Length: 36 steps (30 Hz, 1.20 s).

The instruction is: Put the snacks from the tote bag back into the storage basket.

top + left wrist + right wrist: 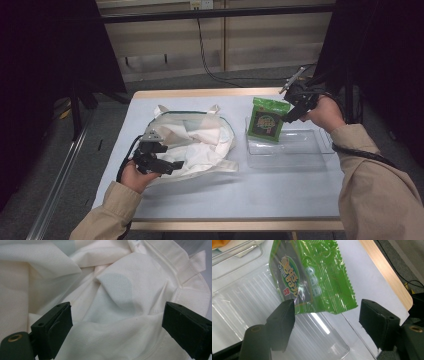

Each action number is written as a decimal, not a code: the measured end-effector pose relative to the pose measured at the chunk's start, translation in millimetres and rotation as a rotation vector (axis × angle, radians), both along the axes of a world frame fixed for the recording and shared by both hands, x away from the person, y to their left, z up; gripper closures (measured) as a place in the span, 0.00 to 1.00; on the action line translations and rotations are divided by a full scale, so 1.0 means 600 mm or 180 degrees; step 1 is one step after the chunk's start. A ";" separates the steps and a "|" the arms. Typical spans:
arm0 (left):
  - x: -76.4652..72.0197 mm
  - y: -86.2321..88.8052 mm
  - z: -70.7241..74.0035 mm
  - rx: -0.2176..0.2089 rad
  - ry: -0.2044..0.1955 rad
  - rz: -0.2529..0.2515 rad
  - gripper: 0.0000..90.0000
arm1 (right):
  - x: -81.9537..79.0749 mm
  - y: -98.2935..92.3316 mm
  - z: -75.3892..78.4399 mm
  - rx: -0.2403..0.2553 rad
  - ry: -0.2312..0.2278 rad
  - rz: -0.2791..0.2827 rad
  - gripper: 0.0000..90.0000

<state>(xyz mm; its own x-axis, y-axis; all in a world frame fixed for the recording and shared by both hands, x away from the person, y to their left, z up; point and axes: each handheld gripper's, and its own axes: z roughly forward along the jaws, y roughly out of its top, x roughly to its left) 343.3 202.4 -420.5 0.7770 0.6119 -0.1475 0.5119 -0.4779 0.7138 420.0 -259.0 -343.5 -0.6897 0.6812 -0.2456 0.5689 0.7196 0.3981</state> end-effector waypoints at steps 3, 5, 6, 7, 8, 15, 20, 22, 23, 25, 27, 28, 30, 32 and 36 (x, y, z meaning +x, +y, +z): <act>-0.001 0.000 0.001 -0.0011 -0.0018 0.0014 0.10 | -0.006 -0.003 0.000 0.0014 0.0011 0.0010 0.31; -0.001 0.000 0.003 0.0005 -0.0024 -0.0002 0.10 | -0.010 -0.005 0.000 0.0024 0.0010 0.0004 0.30; -0.001 -0.001 0.003 0.0003 -0.0019 -0.0006 0.10 | -0.012 -0.006 0.000 0.0030 0.0003 0.0014 0.30; -0.001 -0.001 0.003 0.0000 -0.0017 -0.0013 0.10 | -0.014 -0.006 0.000 0.0036 0.0019 -0.0014 0.30; -0.002 -0.002 0.003 0.0001 -0.0011 -0.0013 0.10 | -0.016 -0.007 -0.001 0.0047 0.0020 0.0002 0.29; 0.003 -0.003 -0.001 -0.0039 -0.0003 -0.0007 0.10 | -0.034 -0.005 -0.009 0.0120 0.0119 0.0029 0.27; 0.005 -0.007 0.003 -0.0039 -0.0015 -0.0042 0.10 | -0.051 0.001 -0.009 0.0183 0.0139 0.0086 0.26; 0.005 -0.007 0.002 -0.0030 -0.0013 -0.0031 0.10 | -0.058 0.004 -0.010 0.0173 0.0175 0.0116 0.26; 0.005 -0.008 0.001 -0.0046 -0.0015 -0.0033 0.10 | -0.060 0.005 -0.011 0.0156 0.0156 0.0148 0.26; 0.004 -0.010 0.001 -0.0031 -0.0016 -0.0044 0.10 | -0.067 0.008 -0.010 0.0170 0.0174 0.0167 0.26; 0.004 -0.011 0.003 -0.0008 -0.0014 -0.0061 0.10 | -0.072 0.011 -0.009 0.0188 0.0164 0.0173 0.26; 0.004 -0.013 0.002 -0.0053 -0.0030 -0.0049 0.10 | -0.074 0.013 -0.008 0.0195 0.0166 0.0182 0.26; 0.004 -0.013 0.005 -0.0020 -0.0023 -0.0077 0.10 | -0.078 0.015 -0.007 0.0212 0.0166 0.0195 0.25; 0.003 -0.014 0.004 -0.0019 -0.0007 -0.0062 0.10 | -0.084 0.018 -0.006 0.0244 0.0152 0.0213 0.25; 0.004 -0.015 0.002 -0.0016 0.0000 -0.0079 0.10 | -0.092 0.022 -0.006 0.0288 0.0125 0.0280 0.25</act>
<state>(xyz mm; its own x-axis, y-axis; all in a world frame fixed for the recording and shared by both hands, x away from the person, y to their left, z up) 345.6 193.5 -419.5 0.7919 0.5918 -0.1506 0.5000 -0.4868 0.7162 364.8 -245.8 -346.9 -0.7556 0.6358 -0.1574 0.5217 0.7295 0.4422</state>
